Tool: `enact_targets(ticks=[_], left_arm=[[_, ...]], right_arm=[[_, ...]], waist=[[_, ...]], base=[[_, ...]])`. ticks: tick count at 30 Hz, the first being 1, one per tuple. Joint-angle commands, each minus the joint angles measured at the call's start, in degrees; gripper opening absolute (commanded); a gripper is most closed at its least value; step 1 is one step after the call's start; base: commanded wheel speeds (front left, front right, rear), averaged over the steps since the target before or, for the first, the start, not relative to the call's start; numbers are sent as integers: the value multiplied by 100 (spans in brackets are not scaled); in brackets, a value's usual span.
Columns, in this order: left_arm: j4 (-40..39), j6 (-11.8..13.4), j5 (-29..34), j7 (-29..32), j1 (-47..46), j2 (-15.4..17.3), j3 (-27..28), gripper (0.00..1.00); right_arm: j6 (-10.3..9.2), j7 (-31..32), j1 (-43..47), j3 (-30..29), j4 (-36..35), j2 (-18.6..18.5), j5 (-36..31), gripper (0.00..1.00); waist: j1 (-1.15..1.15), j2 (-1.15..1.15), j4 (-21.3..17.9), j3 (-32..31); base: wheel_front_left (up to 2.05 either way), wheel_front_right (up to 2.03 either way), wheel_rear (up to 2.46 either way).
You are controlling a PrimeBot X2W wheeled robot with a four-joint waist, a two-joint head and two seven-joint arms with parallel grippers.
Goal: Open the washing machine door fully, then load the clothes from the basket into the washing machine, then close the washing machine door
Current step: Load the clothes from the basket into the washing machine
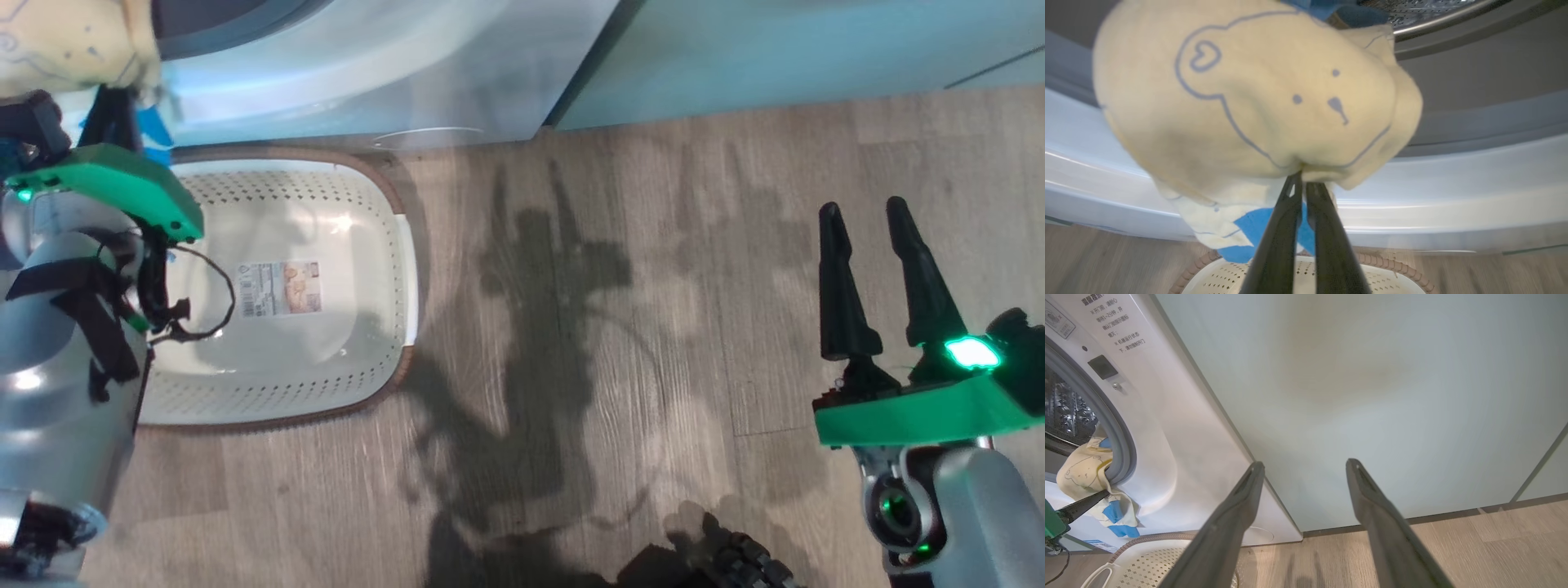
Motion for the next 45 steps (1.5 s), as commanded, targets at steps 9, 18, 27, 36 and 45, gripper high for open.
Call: enact_targets(ticks=[9,18,27,36,45], left_arm=[[-2195,245,1,897,847,743,113,0],[-4507,727,61,2174,1273,1593,440,0],[-4833,674,46,3135,527,2376,679,0],[-3634,211,-81,3701,-691,2733,488,0],[-2766,-52,195,3760,-1867,2826,152,0]], right_arm=[[-16,-38,83,-51,-217,-62,-85,100],[-16,-38,3,23,-233,-62,-40,100],[-16,-38,-149,198,-224,-62,182,100],[-16,-38,-191,351,-237,-62,383,100],[-16,-38,-209,492,-264,-62,539,100]], waist=[[0,0,292,-28],[0,0,284,53],[0,0,-64,218],[0,0,-489,389],[0,0,-780,555]], base=[[0,0,0],[0,0,0],[0,0,0],[0,0,0],[0,0,0]])
